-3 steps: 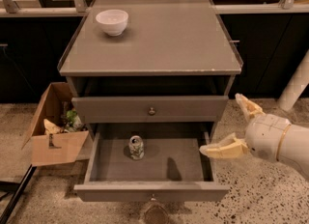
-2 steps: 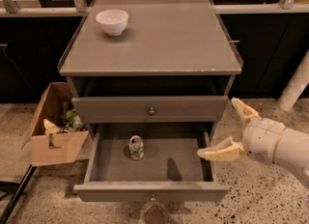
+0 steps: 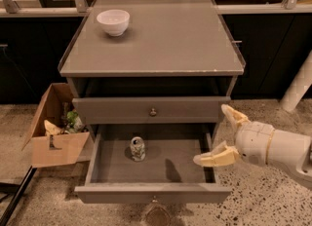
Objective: Pick 7up can from middle drawer and place on counter
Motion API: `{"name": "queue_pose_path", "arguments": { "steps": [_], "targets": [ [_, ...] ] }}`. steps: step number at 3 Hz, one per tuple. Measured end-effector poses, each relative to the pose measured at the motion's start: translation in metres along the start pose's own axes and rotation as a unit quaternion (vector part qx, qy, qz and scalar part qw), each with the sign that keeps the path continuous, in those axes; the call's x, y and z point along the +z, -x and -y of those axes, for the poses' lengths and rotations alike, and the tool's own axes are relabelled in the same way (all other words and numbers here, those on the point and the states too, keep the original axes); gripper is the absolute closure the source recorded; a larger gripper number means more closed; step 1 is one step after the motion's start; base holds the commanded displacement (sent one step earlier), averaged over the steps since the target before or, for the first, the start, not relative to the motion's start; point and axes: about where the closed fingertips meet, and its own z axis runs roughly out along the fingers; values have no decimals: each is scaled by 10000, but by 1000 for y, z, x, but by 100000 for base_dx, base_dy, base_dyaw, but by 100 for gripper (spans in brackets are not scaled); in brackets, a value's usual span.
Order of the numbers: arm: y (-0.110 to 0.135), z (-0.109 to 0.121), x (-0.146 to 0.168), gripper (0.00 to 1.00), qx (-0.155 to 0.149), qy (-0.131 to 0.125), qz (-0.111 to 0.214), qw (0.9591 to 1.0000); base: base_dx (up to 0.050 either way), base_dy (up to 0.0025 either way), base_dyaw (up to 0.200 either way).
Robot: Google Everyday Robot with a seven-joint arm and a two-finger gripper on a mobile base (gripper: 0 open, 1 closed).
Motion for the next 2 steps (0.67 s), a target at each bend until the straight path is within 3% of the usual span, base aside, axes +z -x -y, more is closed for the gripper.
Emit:
{"name": "queue_pose_path", "arguments": {
  "steps": [2],
  "targets": [
    [-8,0,1,0,57,-38,16,10000,0,0,0]
  ]
}}
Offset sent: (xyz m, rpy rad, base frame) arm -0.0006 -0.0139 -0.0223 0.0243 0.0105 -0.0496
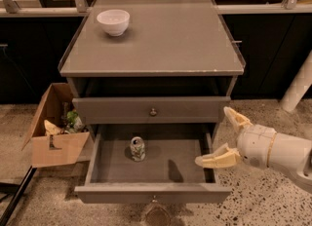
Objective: Pick 7up can from middle drawer and place on counter
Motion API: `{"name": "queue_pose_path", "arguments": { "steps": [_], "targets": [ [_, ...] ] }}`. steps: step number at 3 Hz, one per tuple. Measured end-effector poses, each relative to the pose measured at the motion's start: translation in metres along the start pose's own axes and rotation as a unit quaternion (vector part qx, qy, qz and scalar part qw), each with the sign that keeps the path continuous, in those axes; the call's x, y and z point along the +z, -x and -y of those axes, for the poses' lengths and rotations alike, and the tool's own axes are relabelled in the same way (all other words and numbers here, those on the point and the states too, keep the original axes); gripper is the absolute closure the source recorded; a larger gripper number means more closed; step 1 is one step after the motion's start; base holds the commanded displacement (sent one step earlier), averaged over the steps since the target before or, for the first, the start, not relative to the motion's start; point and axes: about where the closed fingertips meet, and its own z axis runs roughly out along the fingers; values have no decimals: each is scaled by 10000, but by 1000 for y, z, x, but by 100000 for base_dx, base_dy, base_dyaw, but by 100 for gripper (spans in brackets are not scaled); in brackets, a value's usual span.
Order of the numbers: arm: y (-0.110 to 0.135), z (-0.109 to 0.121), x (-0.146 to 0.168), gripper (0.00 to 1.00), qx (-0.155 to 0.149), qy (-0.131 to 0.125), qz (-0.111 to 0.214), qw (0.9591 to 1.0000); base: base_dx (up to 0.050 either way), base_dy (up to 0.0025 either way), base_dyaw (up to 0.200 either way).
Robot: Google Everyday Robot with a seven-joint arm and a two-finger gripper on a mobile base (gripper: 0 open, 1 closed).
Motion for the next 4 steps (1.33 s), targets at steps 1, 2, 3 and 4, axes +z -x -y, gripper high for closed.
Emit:
{"name": "queue_pose_path", "arguments": {
  "steps": [1,2,3,4],
  "targets": [
    [-28,-5,11,0,109,-32,101,9999,0,0,0],
    [-44,-13,27,0,238,218,179,9993,0,0,0],
    [-54,-24,41,0,316,575,226,9976,0,0,0],
    [-62,-32,51,0,381,817,223,9957,0,0,0]
  ]
}}
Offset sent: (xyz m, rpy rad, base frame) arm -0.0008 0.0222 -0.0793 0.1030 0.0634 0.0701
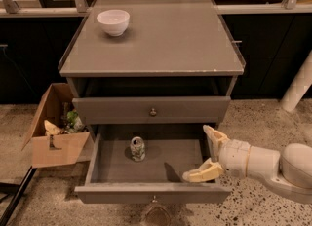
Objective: Pick 7up can from middle drawer and place on counter
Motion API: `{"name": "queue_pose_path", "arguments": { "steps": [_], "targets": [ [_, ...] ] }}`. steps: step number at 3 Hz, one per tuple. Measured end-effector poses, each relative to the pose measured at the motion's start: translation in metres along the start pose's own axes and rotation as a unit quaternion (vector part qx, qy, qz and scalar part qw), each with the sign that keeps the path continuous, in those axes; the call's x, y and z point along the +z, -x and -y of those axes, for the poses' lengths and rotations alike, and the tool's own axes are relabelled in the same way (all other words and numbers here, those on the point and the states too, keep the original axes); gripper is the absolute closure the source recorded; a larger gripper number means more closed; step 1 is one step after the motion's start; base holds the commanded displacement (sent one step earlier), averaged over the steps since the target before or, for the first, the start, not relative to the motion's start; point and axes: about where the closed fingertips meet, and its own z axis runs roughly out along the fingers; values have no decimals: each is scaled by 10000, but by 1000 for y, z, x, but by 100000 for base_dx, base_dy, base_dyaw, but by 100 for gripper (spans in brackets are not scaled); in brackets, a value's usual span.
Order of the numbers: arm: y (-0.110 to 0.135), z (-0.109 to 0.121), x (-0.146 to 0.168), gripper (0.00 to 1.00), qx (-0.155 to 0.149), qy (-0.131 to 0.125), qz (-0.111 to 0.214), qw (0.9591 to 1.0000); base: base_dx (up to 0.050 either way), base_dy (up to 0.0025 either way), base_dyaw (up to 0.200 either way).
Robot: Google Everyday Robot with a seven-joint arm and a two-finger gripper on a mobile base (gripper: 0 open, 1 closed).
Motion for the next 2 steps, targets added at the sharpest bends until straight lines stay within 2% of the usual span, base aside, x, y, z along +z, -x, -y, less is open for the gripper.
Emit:
{"name": "queue_pose_path", "arguments": {
  "steps": [1,2],
  "targets": [
    [0,0,0,0,0,0,0,10000,3739,-247,-13205],
    [0,0,0,0,0,0,0,10000,0,0,0]
  ]
}}
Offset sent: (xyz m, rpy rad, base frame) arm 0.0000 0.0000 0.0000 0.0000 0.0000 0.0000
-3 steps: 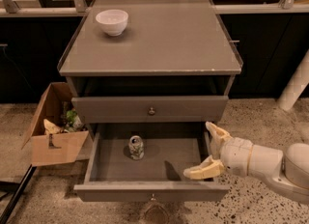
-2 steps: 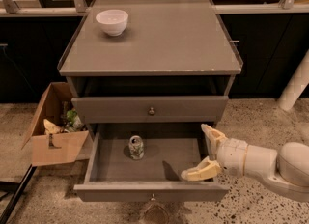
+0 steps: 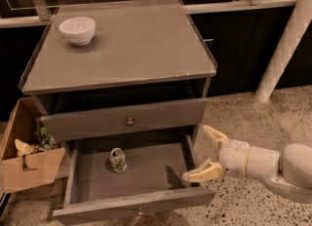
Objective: Pick 7up can from middle drawer and place on counter
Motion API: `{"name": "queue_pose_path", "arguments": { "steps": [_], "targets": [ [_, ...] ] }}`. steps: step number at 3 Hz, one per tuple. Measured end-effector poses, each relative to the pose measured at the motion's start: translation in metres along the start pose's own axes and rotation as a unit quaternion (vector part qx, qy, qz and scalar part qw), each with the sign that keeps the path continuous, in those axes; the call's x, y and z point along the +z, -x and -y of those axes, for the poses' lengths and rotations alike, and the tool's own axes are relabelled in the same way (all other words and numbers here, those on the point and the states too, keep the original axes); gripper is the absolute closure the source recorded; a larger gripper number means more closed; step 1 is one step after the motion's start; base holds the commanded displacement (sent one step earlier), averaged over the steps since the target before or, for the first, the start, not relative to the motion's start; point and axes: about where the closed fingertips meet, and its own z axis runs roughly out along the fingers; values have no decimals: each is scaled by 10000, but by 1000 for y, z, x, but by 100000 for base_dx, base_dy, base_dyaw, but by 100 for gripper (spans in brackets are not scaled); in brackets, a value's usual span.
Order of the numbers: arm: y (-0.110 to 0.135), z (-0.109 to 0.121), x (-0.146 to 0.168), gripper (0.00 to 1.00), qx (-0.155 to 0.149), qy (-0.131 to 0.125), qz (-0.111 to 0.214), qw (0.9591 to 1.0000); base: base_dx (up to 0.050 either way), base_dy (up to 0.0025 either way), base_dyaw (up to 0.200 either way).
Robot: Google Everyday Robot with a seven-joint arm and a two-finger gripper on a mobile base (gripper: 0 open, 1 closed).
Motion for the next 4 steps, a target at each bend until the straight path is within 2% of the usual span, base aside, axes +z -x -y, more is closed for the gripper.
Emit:
{"name": "queue_pose_path", "arguments": {
  "steps": [1,2,3,4],
  "targets": [
    [-8,-12,22,0,-10,499,-17,9988,0,0,0],
    [-25,-36,60,0,-5,1444,-60,9895,0,0,0],
    [-35,-50,84,0,-19,1911,-46,9816,0,0,0],
    [-48,-55,108,0,5,1741,114,9847,0,0,0]
  ]
}}
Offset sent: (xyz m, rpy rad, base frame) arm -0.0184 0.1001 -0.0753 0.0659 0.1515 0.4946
